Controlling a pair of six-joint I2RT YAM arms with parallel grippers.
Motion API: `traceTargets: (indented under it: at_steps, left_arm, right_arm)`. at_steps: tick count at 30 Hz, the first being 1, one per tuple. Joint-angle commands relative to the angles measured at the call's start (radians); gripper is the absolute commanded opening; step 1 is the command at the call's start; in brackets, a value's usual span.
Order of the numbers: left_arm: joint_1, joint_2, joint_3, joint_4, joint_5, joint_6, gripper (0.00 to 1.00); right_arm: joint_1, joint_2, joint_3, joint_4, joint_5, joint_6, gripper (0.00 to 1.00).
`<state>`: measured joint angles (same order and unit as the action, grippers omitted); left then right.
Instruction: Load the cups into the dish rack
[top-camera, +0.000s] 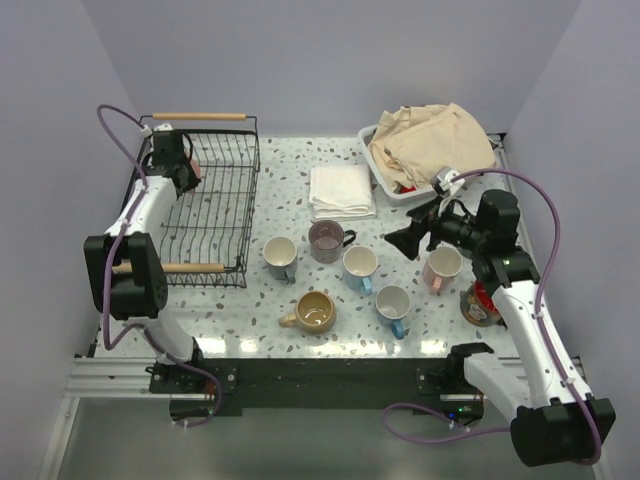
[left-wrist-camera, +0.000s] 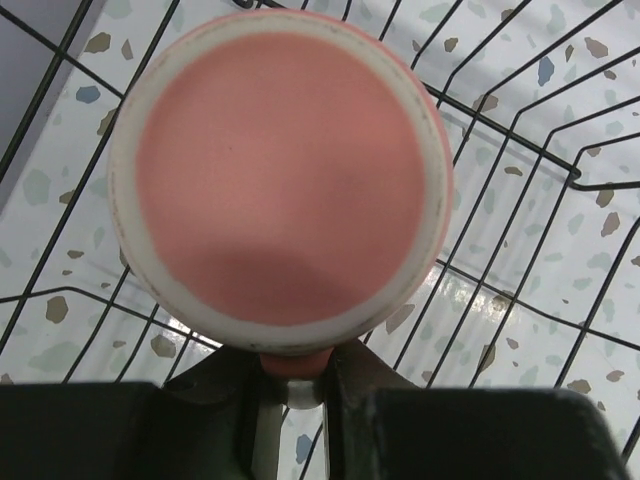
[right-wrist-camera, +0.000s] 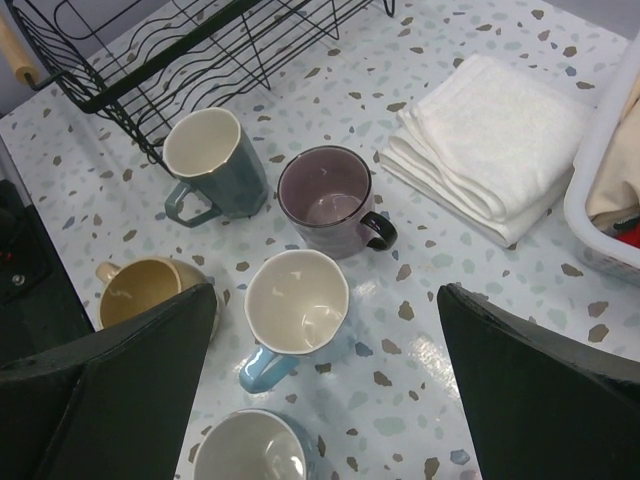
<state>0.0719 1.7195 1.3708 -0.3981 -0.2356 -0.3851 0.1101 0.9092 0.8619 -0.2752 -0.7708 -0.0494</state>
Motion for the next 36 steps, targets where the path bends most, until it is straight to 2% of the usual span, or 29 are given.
traceTargets:
  at_steps: [1,16,36]
  left_arm:
    - [0.019,0.021,0.106,0.114,-0.033,0.052,0.00]
    - [0.043,0.253,0.277,0.088,-0.041,0.098,0.00]
    - [0.054,0.379,0.405,0.028,-0.051,0.137,0.00]
  right_arm:
    - [-0.004,0.022,0.040,0.001,0.007,-0.035,0.98]
    - [-0.013,0.056,0.051,-0.027,0.004,-0.058,0.98]
    - [-0.041,0.079,0.045,-0.018,0.004,-0.064,0.98]
